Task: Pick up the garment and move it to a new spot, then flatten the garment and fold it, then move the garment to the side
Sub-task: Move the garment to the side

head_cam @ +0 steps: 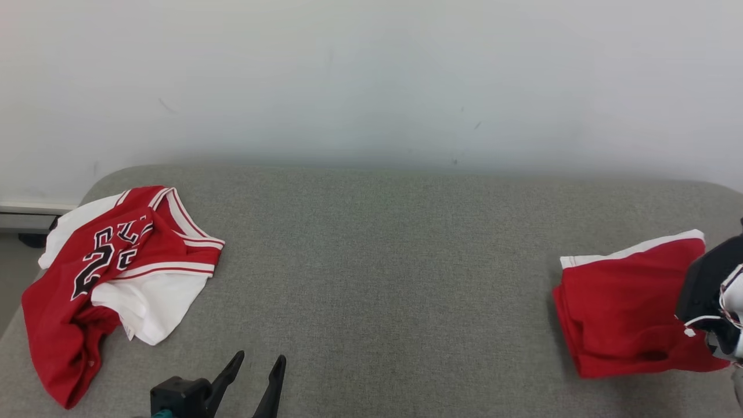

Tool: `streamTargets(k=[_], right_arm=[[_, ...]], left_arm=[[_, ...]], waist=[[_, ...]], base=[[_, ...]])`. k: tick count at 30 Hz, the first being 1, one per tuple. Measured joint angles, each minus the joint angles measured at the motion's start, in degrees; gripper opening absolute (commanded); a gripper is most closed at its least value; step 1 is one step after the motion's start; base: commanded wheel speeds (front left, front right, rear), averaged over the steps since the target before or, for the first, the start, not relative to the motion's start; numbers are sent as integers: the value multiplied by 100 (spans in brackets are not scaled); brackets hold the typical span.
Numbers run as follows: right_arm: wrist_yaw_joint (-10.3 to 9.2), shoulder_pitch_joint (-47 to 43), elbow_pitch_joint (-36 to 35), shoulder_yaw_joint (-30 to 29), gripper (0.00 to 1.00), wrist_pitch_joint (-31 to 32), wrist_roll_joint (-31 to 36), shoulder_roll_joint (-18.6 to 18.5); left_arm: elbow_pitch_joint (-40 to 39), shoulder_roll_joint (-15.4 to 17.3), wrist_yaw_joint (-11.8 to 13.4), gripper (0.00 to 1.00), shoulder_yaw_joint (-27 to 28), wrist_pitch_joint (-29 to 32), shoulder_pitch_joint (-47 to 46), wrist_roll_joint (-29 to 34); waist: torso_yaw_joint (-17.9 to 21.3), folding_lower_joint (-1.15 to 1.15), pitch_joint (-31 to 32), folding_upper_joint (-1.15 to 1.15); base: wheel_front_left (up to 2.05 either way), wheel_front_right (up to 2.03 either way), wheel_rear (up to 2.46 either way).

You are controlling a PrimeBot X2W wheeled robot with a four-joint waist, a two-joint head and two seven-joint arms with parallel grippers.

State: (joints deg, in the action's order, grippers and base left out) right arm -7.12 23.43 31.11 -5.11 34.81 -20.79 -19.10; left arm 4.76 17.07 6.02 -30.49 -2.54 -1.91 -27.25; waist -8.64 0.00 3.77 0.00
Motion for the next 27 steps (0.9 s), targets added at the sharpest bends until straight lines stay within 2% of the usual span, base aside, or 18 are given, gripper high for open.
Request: streamTargets(k=[13,27], right_arm=[[107,104,219,-155,0,-357,164,-792],[56,282,282,-70,0,-747,846,-1270]], left_arm=[[-249,219,-58,100,-112,210,-100,69],[-464,268,-75,100,-42,314,-330,120]], waist=[[-208,0,-446,0],[-443,1,-1079,0]], base=[[0,0,0],[0,0,0]])
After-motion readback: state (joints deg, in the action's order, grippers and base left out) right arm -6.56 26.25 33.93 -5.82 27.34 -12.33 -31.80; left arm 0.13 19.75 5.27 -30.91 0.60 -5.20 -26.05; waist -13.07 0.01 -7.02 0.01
